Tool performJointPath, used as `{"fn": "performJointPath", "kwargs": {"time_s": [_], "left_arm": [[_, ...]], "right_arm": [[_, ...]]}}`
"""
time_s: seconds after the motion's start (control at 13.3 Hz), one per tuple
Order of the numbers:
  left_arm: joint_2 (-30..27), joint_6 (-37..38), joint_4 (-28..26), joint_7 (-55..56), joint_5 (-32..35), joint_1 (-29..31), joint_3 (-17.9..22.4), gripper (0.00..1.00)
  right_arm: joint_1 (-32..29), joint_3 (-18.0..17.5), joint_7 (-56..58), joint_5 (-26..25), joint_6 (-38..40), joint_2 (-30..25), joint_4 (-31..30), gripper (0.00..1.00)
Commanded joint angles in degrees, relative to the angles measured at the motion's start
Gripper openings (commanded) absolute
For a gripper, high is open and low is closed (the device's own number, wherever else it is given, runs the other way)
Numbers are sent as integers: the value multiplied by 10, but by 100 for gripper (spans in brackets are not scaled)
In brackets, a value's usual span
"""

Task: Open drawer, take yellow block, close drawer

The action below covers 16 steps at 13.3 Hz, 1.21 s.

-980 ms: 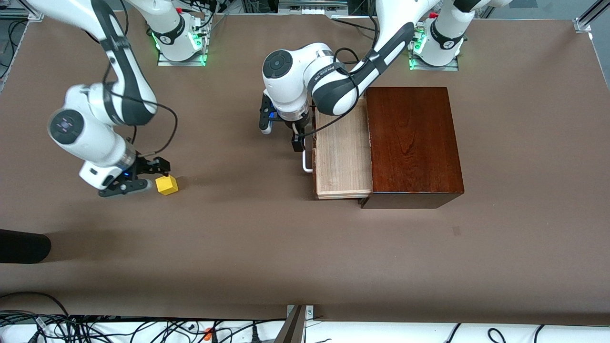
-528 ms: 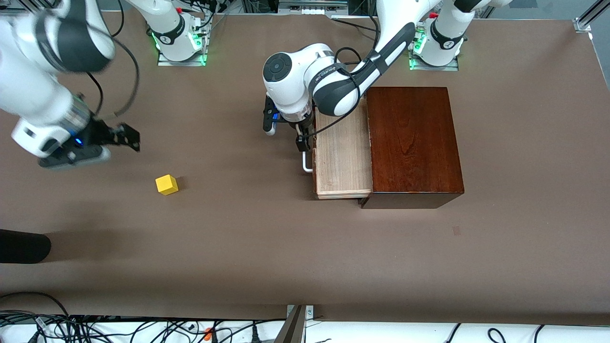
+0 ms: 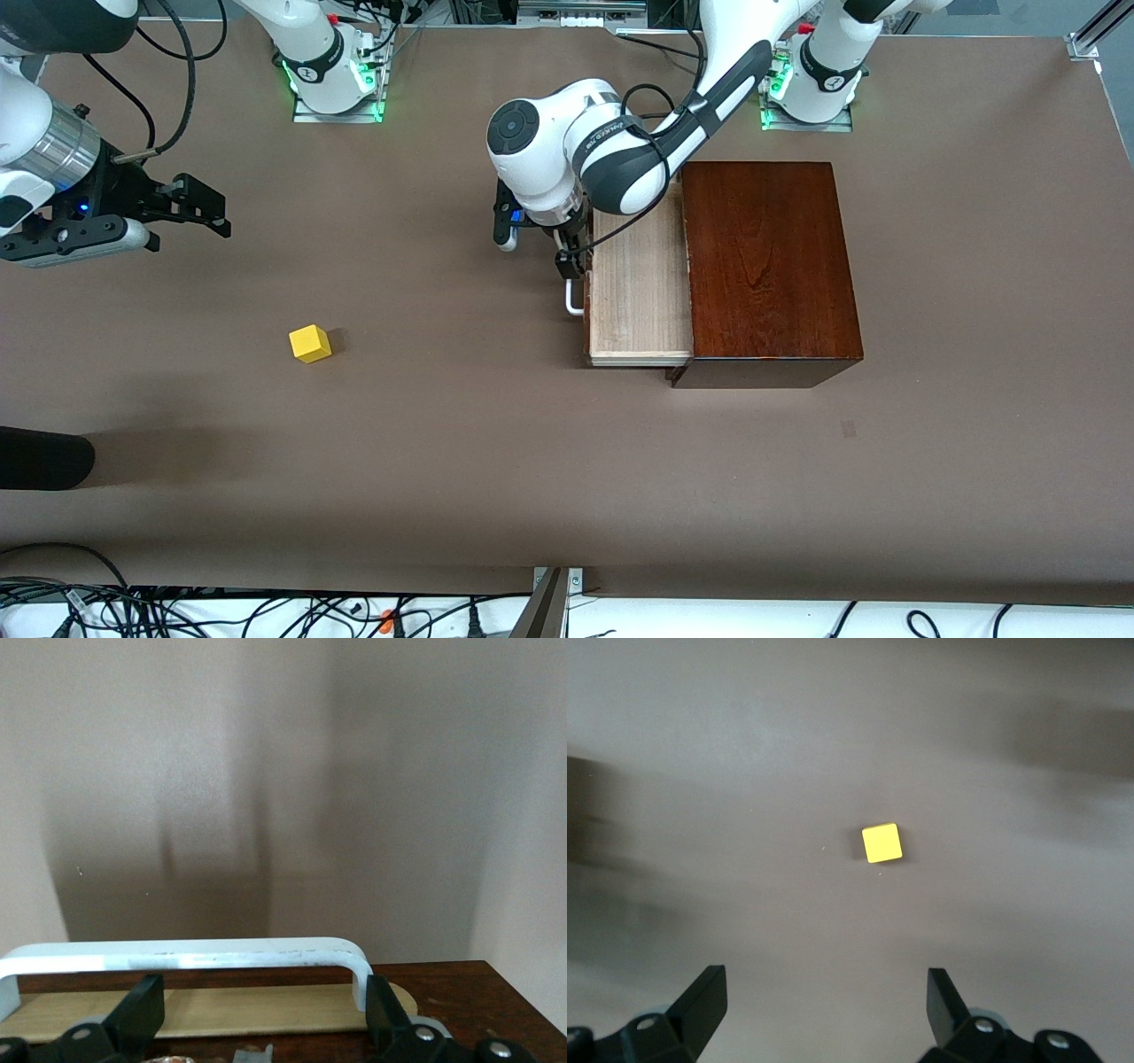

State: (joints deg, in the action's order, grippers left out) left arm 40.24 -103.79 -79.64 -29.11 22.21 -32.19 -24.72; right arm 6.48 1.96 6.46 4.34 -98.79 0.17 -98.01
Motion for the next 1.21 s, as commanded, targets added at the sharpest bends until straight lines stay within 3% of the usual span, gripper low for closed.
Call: {"fn": "performJointPath", "kwargs": {"time_s": [0.0, 0.45, 0.83, 0.98, 1.13], "left_arm": [[-17, 37, -8, -13, 26, 19, 6, 100], [-22, 57, -12, -15, 37, 32, 7, 100], [-29, 89, -19, -16, 54, 40, 6, 100], [-30, 100, -24, -17, 54, 48, 7, 100], [-31, 105, -36, -17, 54, 53, 7, 100]], "right_arm": [[-7, 4, -6, 3, 16, 0, 20, 100], [-8, 43, 1, 7, 47, 14, 67, 100], [13, 37, -5, 1, 34, 25, 86, 100], [30, 36, -6, -44, 36, 26, 93, 100], [38, 36, -7, -53, 42, 26, 92, 100]]}}
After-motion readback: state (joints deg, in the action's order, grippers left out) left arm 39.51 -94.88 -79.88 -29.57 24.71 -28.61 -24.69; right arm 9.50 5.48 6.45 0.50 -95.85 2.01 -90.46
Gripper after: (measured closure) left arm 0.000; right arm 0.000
